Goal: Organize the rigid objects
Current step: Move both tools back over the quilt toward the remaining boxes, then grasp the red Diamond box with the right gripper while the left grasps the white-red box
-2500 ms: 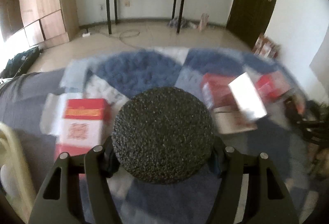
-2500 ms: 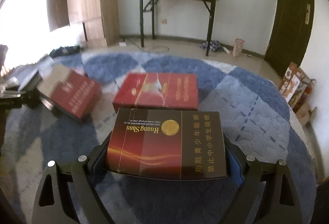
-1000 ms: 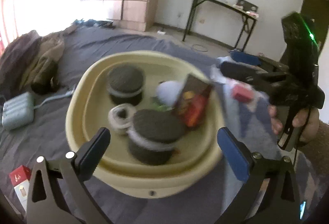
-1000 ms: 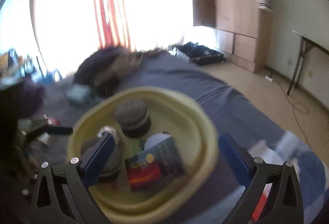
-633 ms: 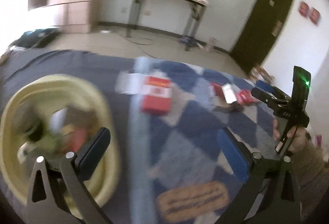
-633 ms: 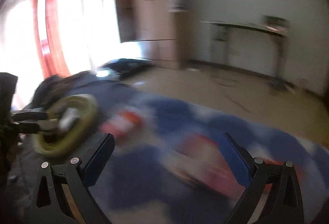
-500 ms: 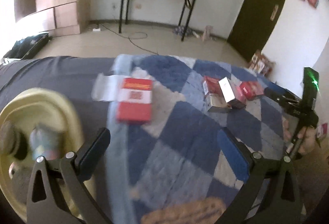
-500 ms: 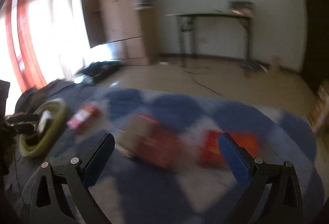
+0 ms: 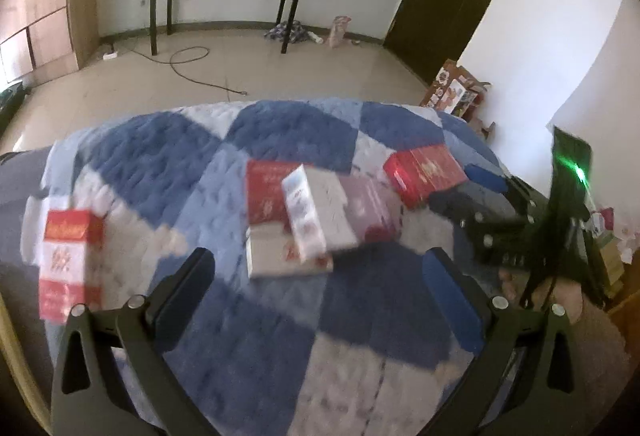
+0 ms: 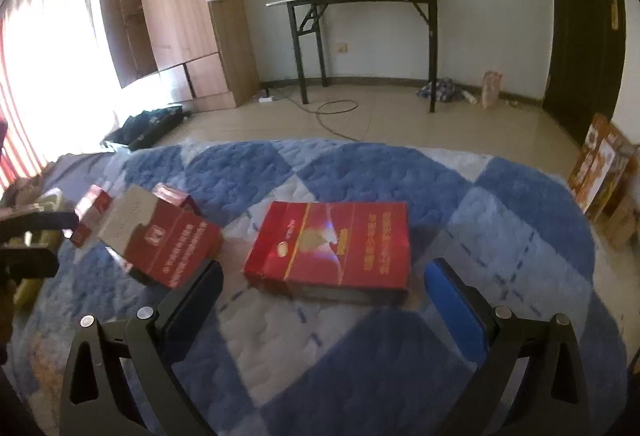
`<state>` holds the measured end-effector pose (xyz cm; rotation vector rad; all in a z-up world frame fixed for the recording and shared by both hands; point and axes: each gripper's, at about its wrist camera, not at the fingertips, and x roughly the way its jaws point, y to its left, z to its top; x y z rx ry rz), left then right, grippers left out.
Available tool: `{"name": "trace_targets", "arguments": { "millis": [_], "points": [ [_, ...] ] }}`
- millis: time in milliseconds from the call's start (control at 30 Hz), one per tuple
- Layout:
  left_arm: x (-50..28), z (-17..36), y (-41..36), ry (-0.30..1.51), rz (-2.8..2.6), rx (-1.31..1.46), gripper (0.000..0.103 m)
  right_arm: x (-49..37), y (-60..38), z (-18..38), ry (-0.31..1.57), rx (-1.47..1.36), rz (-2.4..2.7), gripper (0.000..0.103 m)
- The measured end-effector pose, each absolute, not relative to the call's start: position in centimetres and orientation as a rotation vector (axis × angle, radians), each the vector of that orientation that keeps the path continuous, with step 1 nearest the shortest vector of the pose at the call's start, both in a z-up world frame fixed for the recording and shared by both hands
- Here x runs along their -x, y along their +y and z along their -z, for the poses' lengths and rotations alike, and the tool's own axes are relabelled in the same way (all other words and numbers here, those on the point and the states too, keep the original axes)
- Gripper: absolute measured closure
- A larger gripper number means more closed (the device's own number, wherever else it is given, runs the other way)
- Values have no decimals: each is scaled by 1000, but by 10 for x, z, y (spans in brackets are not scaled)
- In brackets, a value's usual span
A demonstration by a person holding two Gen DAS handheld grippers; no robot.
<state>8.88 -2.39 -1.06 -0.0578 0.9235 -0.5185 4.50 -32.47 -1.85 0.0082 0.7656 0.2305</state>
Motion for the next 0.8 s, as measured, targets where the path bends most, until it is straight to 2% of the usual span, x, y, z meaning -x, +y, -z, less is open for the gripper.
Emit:
{"name": "trace_targets", "arguments": {
  "millis": [233,333,433,500,633,800],
  "points": [
    [-112,25,-52,954,524,35,0,-68,-313,38,780,43,-207,0],
    [-111,32,-55,1002,566,105,2,-80,-313,44,795,33,-208,0],
    [-106,24,-61,958,578,87,30,-88,-314,48,809,24,-203,0],
    [-105,22,-66,944,583,50,62,-94,-314,50,812,21,-200,0],
    [-110,29,-69,994,615,78,68,-103,-311,52,810,40,-191,2],
    [-106,24,-71,946,651,105,78,-108,-302,56,814,94,-175,5]
  ]
}}
